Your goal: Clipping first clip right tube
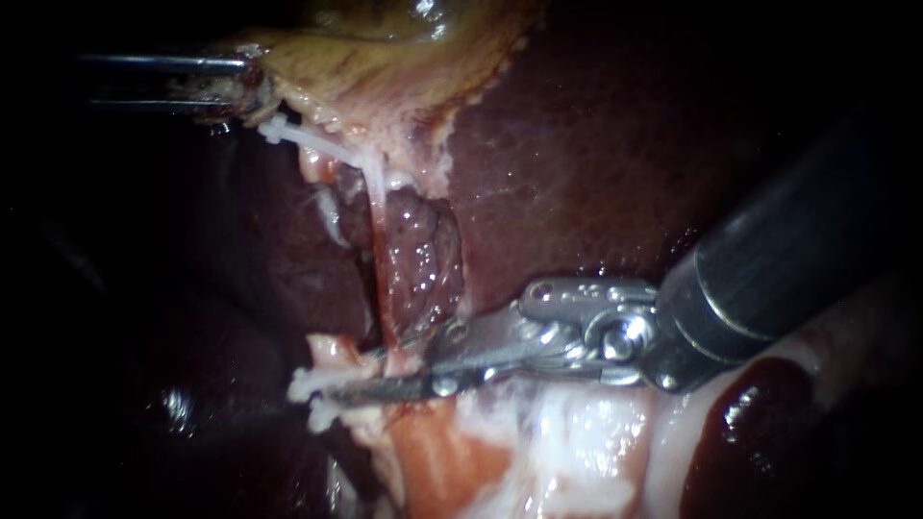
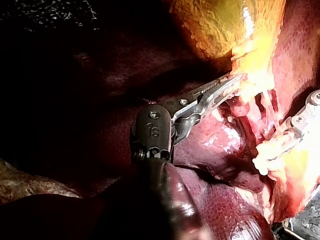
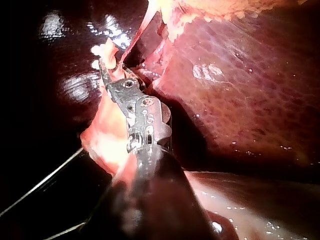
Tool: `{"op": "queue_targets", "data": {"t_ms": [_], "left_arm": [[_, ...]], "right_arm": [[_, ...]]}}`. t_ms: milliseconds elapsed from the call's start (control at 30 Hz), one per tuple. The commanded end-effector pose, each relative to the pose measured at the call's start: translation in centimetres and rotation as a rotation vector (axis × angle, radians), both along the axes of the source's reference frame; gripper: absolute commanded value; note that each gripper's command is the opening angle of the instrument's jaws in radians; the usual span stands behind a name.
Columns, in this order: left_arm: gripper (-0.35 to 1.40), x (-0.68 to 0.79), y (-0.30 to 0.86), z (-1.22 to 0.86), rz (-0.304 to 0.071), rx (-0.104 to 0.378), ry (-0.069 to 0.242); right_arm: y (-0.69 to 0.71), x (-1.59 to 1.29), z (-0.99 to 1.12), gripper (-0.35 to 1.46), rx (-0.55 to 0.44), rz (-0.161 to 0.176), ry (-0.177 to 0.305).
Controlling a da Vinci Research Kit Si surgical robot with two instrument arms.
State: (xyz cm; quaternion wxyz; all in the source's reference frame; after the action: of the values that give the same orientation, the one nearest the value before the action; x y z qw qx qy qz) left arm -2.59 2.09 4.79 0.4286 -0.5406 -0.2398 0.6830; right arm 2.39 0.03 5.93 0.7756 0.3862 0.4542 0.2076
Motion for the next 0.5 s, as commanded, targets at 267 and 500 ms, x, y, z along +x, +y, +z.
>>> {"op": "queue_targets", "data": {"t_ms": [267, 500], "left_arm": [[-0.35, 0.00, 0.00, 0.00, 0.000, 0.000, 0.000], [-0.35, 0.00, -0.01, 0.00, 0.003, 0.001, -0.002]], "right_arm": [[0.04, 0.07, 0.00, 0.46, 0.023, 0.027, 0.039], [0.03, 0.11, 0.00, 0.50, 0.034, 0.048, 0.079]]}}
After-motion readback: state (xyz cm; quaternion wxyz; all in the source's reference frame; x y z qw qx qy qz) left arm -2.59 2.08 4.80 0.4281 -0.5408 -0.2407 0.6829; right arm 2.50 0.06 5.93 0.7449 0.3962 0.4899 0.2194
